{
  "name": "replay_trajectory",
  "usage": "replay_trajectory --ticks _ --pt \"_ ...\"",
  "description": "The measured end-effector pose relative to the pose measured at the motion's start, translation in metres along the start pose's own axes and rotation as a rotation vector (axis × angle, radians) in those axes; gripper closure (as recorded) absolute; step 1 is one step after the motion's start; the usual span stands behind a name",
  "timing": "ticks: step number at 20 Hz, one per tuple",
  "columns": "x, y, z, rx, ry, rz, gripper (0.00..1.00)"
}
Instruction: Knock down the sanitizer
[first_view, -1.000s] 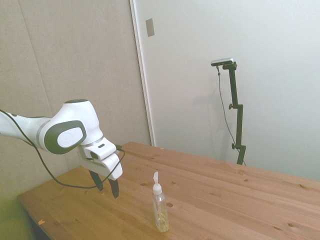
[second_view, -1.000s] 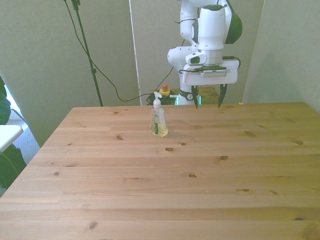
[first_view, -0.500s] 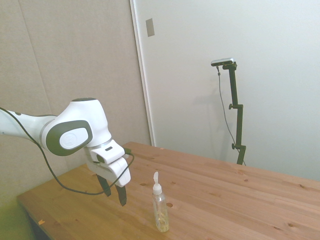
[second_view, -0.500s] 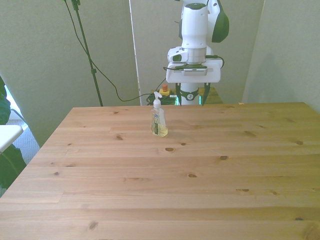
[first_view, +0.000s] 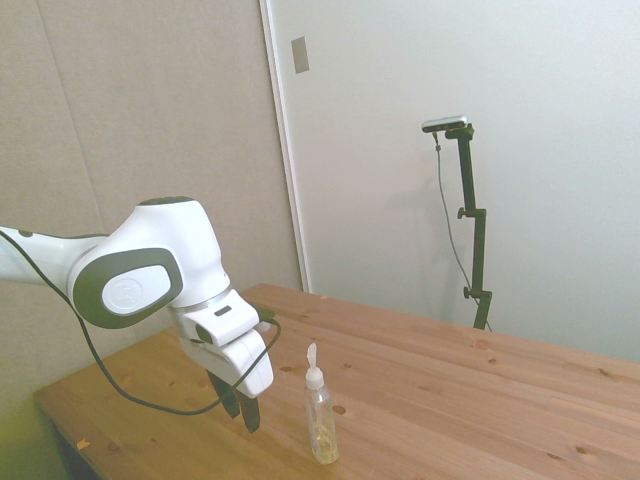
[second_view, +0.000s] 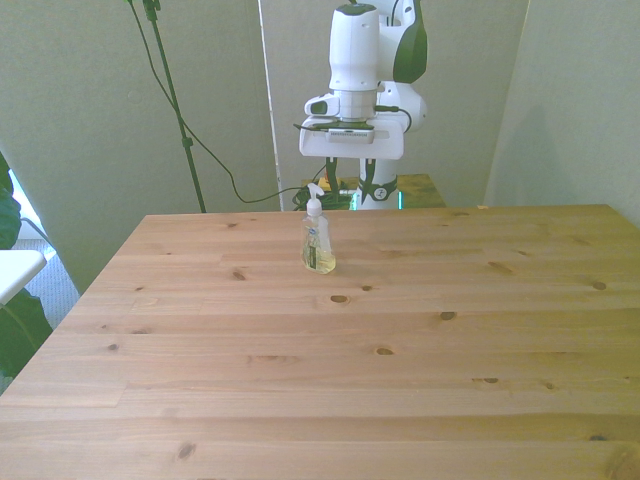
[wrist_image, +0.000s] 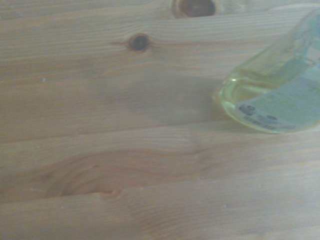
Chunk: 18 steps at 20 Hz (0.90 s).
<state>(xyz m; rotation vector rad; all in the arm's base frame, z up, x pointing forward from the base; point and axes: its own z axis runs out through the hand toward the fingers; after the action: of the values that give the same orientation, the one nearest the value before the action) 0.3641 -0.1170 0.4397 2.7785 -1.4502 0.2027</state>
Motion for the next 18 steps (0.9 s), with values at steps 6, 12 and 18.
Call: replay_trajectory --ticks 6,12,18 --pt "0.018 0.024 -0.001 -0.019 0.021 0.044 1.0" --pt "0.037 0.029 0.005 -0.01 0.05 0.074 1.0" --pt "0.059 0.013 0.018 -0.005 0.064 0.086 1.0"
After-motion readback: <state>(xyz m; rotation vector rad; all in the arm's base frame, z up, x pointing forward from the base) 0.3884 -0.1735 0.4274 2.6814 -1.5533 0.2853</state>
